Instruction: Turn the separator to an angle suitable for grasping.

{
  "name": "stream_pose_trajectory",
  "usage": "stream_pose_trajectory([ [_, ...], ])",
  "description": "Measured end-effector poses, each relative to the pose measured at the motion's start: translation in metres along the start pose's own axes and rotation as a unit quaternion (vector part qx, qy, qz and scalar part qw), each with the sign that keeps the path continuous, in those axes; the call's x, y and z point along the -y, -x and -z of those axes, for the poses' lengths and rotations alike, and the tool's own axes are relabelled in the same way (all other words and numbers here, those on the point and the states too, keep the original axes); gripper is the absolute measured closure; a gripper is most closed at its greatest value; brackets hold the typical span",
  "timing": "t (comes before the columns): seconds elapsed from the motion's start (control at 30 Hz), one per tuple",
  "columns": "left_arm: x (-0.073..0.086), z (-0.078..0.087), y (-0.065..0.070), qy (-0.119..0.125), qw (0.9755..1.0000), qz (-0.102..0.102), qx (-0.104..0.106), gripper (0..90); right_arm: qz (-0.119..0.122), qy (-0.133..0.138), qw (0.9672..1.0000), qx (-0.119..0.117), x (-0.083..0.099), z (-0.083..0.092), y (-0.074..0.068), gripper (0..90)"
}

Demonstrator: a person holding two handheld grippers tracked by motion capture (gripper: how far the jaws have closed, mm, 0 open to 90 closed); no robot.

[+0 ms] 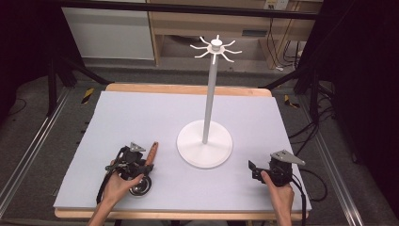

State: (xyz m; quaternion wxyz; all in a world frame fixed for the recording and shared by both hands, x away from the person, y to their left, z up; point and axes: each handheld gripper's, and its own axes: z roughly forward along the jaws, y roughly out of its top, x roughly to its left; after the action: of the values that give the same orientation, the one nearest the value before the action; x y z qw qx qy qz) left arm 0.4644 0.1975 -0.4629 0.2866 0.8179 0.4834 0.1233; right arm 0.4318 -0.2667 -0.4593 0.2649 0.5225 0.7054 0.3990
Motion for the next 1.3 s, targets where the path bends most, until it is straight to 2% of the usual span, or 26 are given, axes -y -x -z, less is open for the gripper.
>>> stream_pose_trajectory([
  [0.17,-0.001,0.002,-0.003,-0.010,0.9999,0.010,0.006,60.6,-0.002,-0.001,1.0000,-0.002,0.000,0.000,0.000,5.8],
  [0.37,0.002,0.007,-0.007,-0.013,0.9997,0.013,0.018,64.5,-0.003,-0.004,1.0000,-0.002,0.001,-0.001,0.000,5.8],
  [0.6,0.008,0.011,-0.006,-0.015,0.9997,-0.002,0.020,67.8,-0.001,-0.008,1.0000,-0.005,0.001,-0.002,-0.001,5.8],
  [0.83,0.009,0.011,-0.003,-0.012,0.9996,-0.022,0.015,67.4,-0.001,-0.005,0.9999,-0.012,0.001,-0.002,-0.001,5.7],
  [0.87,0.009,0.012,-0.002,-0.010,0.9995,-0.027,0.013,66.9,-0.001,-0.006,0.9999,-0.012,0.001,-0.002,-0.001,5.7],
  [0.97,0.006,0.014,-0.001,0.000,0.9992,-0.038,0.016,56.4,-0.002,-0.007,0.9998,-0.017,0.001,-0.003,0.000,5.7],
  [1.13,-0.006,0.020,0.002,0.008,0.9986,-0.052,0.011,50.8,-0.003,-0.012,0.9998,-0.014,0.001,-0.002,0.000,5.5],
  [1.3,-0.020,0.022,0.004,0.014,0.9979,-0.063,0.003,45.0,0.001,-0.005,0.9999,-0.012,0.001,-0.002,0.001,5.2],
])
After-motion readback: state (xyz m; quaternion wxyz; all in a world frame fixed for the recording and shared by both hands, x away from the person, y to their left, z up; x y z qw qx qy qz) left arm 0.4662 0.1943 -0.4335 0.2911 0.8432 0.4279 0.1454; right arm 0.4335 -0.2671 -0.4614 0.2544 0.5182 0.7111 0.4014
